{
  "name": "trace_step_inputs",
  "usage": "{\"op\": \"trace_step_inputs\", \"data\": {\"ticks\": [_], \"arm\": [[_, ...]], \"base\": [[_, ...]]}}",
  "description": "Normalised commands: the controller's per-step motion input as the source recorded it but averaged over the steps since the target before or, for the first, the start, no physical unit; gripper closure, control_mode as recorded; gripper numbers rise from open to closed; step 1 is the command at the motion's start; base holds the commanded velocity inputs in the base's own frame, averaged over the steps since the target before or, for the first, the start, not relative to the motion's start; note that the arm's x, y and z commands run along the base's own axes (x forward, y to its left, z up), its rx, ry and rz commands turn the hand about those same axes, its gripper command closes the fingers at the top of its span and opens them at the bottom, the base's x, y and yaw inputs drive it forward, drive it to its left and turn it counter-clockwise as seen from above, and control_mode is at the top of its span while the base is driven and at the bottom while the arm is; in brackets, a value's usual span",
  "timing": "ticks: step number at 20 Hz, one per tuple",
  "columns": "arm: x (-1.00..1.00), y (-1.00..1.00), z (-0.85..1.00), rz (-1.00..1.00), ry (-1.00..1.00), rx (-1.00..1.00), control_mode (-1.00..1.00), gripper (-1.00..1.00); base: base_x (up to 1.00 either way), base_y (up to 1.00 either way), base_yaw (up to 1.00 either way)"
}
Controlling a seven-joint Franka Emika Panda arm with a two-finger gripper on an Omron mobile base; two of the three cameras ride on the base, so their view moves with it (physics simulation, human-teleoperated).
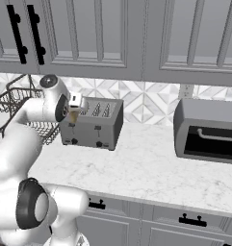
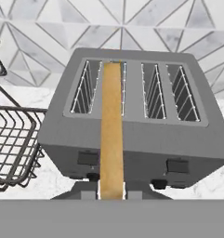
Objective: Start the toaster. Once the lever pops up, take the bread to the plate on the dining counter.
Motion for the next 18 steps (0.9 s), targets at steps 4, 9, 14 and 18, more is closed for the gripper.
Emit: {"op": "trace_step_inputs", "data": {"ticks": [4, 9, 14, 18], "arm": [[-0.85, -0.14, 0.16, 0.0, 0.17, 0.0, -1.0, 1.0], [-0.97, -0.28, 0.06, 0.0, 0.14, 0.0, -1.0, 1.0], [-0.95, -0.43, 0.03, 0.0, 0.03, 0.0, -1.0, 1.0], [-0.92, -0.02, 0.22, 0.0, 0.0, 0.0, -1.0, 1.0]], "base": [[0.0, 0.0, 0.0], [0.0, 0.0, 0.0], [0.0, 0.0, 0.0], [0.0, 0.0, 0.0]]}}
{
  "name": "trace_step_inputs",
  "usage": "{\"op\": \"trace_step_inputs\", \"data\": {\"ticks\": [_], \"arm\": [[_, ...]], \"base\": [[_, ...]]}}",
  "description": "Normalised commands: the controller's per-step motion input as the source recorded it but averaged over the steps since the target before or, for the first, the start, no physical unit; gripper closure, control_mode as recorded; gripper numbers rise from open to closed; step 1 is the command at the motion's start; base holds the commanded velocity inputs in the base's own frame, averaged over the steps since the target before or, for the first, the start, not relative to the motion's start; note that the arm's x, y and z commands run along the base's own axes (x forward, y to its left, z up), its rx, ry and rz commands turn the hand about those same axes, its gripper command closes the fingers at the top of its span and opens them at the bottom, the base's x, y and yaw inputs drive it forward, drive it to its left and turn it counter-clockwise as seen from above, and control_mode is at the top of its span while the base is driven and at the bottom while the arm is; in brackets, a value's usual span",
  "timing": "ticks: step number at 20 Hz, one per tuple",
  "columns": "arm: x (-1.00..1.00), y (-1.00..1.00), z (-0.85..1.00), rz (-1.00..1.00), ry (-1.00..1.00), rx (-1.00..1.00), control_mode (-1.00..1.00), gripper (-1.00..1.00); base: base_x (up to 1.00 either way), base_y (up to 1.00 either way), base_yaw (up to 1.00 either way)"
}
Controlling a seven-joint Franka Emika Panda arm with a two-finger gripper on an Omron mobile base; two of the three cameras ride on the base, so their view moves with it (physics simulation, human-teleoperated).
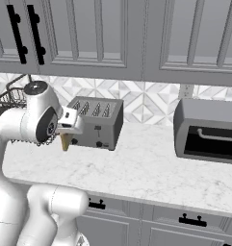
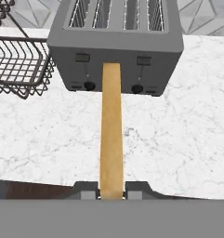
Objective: Start the toaster. Once the lever pops up, take the bread to the plate on the dining counter.
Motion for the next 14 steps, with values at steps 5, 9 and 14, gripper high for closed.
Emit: {"op": "trace_step_inputs", "data": {"ticks": [5, 9, 14], "arm": [[-0.69, 0.0, 0.03, 0.0, 0.0, 0.0, -1.0, 1.0], [-0.48, -0.08, 0.01, 0.0, -0.03, 0.0, -1.0, 1.0], [-0.03, 0.0, 0.0, 0.0, 0.0, 0.0, -1.0, 1.0]], "base": [[0.0, 0.0, 0.0], [0.0, 0.0, 0.0], [0.0, 0.0, 0.0]]}}
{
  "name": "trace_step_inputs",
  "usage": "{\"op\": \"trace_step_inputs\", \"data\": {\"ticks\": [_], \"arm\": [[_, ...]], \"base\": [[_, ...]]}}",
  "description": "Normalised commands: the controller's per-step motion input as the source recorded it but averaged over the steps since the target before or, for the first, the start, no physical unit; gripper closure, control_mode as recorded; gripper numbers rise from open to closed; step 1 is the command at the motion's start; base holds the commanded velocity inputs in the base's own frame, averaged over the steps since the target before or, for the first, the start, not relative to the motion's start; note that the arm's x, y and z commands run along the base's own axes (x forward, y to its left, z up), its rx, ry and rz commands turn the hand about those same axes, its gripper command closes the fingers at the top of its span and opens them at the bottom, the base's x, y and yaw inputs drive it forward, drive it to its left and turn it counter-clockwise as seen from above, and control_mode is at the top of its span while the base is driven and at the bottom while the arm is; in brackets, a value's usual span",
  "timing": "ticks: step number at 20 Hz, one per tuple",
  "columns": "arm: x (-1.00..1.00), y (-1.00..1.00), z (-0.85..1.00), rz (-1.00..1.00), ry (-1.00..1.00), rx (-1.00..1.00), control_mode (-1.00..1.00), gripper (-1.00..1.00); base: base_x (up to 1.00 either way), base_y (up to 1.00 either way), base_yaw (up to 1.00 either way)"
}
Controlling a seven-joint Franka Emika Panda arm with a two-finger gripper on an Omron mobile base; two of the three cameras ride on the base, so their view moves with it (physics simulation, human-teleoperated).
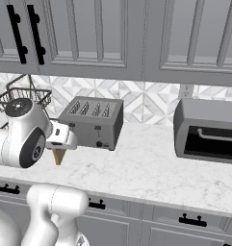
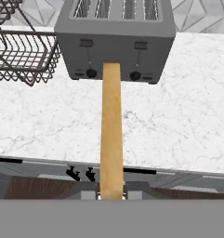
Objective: Start the toaster. Once the lever pops up, take the bread to the plate on the dining counter.
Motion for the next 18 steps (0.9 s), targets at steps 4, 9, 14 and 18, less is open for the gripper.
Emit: {"op": "trace_step_inputs", "data": {"ticks": [4, 9, 14, 18], "arm": [[0.0, 0.0, 0.0, 0.0, 0.0, 0.0, -1.0, 1.0], [0.0, 0.0, 0.0, 0.0, 0.0, 0.0, 1.0, 1.0], [0.0, 0.0, 0.0, 0.0, 0.0, 0.0, 1.0, 1.0], [0.0, 0.0, 0.0, 0.0, 0.0, 0.0, 1.0, 1.0]], "base": [[0.0, 0.0, 0.0], [-0.78, 0.04, -0.05], [-0.93, 0.03, -0.11], [-0.42, -0.16, -0.71]]}}
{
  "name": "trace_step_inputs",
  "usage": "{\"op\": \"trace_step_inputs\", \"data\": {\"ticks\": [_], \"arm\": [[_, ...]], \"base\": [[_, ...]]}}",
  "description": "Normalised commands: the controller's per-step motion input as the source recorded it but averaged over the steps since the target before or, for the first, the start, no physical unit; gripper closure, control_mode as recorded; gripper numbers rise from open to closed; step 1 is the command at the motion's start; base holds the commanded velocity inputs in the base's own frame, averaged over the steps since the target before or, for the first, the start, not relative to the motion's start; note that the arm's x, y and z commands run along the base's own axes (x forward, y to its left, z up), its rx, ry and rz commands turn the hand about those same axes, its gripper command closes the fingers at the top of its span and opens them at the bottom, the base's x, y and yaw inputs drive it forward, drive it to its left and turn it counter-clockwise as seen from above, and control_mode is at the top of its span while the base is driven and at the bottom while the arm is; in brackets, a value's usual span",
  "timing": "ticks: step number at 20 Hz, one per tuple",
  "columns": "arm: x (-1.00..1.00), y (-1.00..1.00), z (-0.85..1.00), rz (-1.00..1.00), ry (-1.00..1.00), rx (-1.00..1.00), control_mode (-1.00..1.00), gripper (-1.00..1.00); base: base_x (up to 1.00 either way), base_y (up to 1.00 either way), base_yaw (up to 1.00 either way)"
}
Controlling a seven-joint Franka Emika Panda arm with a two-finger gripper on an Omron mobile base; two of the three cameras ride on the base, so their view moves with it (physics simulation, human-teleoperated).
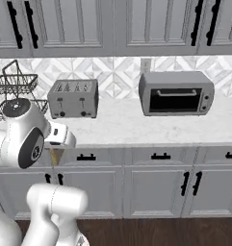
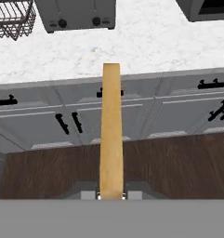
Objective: Start the toaster. Once the lever pops up, take the bread to the plate on the dining counter.
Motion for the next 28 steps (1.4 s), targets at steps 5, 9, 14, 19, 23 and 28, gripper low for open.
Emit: {"op": "trace_step_inputs", "data": {"ticks": [5, 9, 14, 19, 23, 28], "arm": [[0.0, 0.0, 0.0, 0.0, 0.0, 0.0, 1.0, 1.0], [0.0, 0.0, 0.0, 0.0, 0.0, 0.0, 1.0, 1.0], [0.0, 0.0, 0.0, 0.0, 0.0, 0.0, 1.0, 1.0], [0.0, 0.0, 0.0, 0.0, 0.0, 0.0, 1.0, 1.0], [0.0, 0.0, 0.0, 0.0, 0.0, 0.0, 1.0, 1.0], [0.0, 0.0, 0.0, 0.0, 0.0, 0.0, 1.0, 1.0]], "base": [[0.0, -0.01, -0.95], [0.0, -0.01, -0.95], [0.01, 0.0, -0.93], [0.03, 0.0, -0.9], [0.0, 0.0, -0.89], [0.05, 0.0, -0.86]]}}
